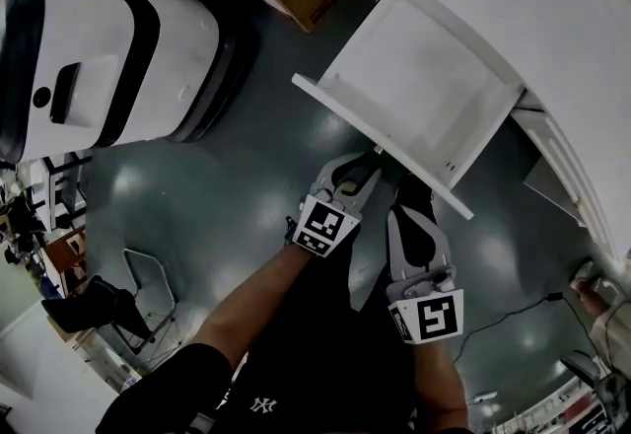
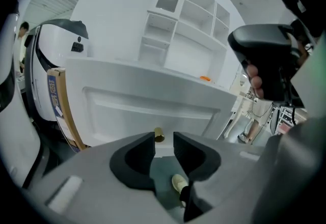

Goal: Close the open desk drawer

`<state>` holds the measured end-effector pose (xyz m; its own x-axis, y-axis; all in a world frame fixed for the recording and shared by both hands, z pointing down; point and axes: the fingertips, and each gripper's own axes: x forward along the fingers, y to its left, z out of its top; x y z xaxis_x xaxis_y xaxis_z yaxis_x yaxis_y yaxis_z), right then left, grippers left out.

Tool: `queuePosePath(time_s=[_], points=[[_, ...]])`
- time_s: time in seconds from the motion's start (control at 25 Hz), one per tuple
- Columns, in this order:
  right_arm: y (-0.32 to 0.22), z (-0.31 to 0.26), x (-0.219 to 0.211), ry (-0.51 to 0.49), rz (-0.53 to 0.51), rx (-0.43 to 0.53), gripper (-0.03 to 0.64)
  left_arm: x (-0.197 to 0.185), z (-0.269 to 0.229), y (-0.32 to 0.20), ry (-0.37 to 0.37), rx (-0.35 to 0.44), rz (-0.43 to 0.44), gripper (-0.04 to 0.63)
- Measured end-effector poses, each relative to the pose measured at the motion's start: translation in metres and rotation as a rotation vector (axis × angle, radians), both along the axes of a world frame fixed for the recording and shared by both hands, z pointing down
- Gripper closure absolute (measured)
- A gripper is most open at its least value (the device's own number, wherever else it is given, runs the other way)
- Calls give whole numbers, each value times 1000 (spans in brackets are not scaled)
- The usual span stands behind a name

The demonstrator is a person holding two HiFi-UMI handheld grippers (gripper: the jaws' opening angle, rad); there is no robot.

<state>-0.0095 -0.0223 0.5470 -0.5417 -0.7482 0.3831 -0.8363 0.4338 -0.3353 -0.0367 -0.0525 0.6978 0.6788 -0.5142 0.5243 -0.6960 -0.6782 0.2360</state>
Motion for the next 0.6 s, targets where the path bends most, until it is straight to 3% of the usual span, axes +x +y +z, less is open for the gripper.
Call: queuePosePath(time_s=[0.6], points=[[-9, 0, 25, -9, 19, -7, 594, 12, 28, -21, -38, -18, -37, 520]])
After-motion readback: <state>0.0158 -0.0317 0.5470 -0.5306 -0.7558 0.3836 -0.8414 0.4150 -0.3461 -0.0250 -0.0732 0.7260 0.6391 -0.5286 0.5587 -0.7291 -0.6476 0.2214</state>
